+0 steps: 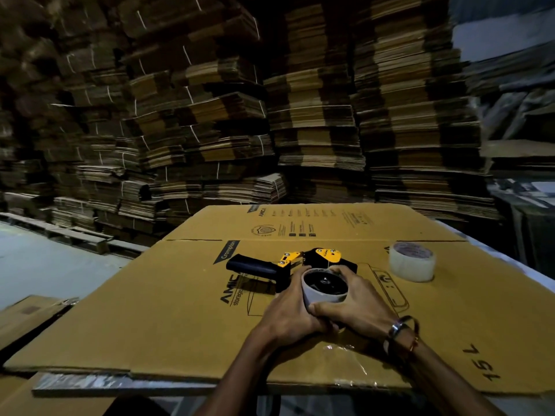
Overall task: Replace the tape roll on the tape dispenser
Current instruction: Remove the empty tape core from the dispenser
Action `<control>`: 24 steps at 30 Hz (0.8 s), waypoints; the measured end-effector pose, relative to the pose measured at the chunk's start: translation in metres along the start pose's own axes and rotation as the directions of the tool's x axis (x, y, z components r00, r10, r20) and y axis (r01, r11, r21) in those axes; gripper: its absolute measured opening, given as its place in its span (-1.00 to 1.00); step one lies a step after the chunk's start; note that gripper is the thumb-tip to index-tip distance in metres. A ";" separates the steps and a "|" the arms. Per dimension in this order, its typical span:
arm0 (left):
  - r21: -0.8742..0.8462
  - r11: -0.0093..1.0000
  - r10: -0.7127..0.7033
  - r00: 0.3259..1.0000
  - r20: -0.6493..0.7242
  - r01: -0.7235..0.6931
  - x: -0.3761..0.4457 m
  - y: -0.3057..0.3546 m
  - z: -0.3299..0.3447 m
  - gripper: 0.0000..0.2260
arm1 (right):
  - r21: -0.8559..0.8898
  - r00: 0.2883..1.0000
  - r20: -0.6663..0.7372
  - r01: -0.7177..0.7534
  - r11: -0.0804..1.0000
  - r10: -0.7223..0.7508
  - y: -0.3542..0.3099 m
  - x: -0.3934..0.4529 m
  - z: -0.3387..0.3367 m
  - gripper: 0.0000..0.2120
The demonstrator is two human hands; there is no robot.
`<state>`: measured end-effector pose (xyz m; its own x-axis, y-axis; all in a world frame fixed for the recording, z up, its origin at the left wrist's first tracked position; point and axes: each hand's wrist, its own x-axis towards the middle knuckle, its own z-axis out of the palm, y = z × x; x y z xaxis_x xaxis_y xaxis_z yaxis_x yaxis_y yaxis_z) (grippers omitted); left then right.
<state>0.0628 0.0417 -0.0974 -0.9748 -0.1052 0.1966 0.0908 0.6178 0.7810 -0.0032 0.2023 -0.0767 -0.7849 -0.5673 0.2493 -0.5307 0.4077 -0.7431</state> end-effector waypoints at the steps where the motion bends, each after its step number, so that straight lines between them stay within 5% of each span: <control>1: 0.005 1.000 0.005 1.000 -0.005 -0.005 0.000 0.000 0.000 -0.05 | 0.003 1.000 0.013 0.001 1.000 -0.001 0.000 0.001 -0.002 -0.19; 8: 0.019 1.000 0.021 1.000 -0.020 -0.021 0.000 -0.002 0.001 -0.10 | -0.030 0.992 0.126 0.028 0.999 -0.024 -0.004 0.011 -0.015 -0.23; 15: 0.014 0.999 0.038 0.999 -0.030 -0.038 -0.001 0.000 0.002 -0.11 | -0.016 0.997 0.057 0.050 0.999 -0.049 0.001 0.006 -0.011 -0.39; 24: 0.033 0.999 0.040 0.999 -0.028 -0.039 -0.003 0.002 0.000 -0.07 | -0.084 0.994 0.105 0.018 0.996 -0.009 -0.006 0.003 -0.007 -0.17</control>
<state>0.0664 0.0432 -0.0962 -0.9644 -0.1017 0.2442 0.1223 0.6472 0.7525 -0.0049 0.2036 -0.0671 -0.7423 -0.6427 0.1895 -0.5694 0.4559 -0.6841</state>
